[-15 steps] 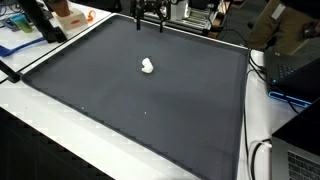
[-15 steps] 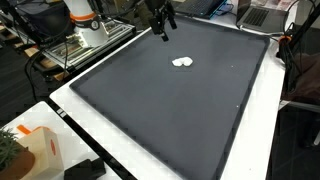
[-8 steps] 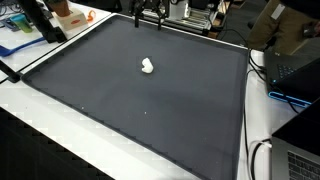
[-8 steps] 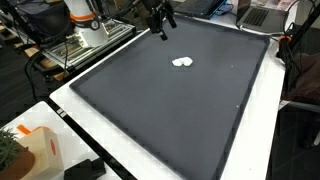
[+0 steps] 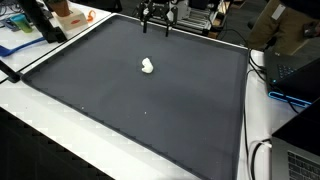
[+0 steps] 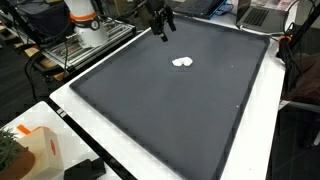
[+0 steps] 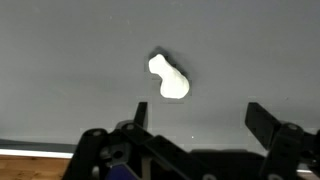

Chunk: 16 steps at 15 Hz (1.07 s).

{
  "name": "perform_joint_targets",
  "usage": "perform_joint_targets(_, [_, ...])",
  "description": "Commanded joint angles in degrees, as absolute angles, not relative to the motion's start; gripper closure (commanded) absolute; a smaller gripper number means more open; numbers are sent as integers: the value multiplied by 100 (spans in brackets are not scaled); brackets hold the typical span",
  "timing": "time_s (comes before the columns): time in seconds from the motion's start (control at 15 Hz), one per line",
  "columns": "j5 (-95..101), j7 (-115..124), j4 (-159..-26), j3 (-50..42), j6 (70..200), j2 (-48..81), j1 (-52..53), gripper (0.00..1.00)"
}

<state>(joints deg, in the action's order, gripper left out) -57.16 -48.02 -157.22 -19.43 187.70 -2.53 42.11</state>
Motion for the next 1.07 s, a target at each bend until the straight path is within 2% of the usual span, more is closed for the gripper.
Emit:
perform_joint_targets(0.0, [-5715, -4815, -15717, -1943, 18777, -174, 4231, 0])
perform_joint_targets(0.73, [-5858, -4525, -15357, -1918, 18935, 14, 4400, 0])
perform_joint_targets(0.8, [-4765, -3572, -15554, -1010, 18990, 10, 3343, 0])
perform_joint_targets(1.0, [-3653, -2514, -15601, -395, 19092, 127, 2597, 0])
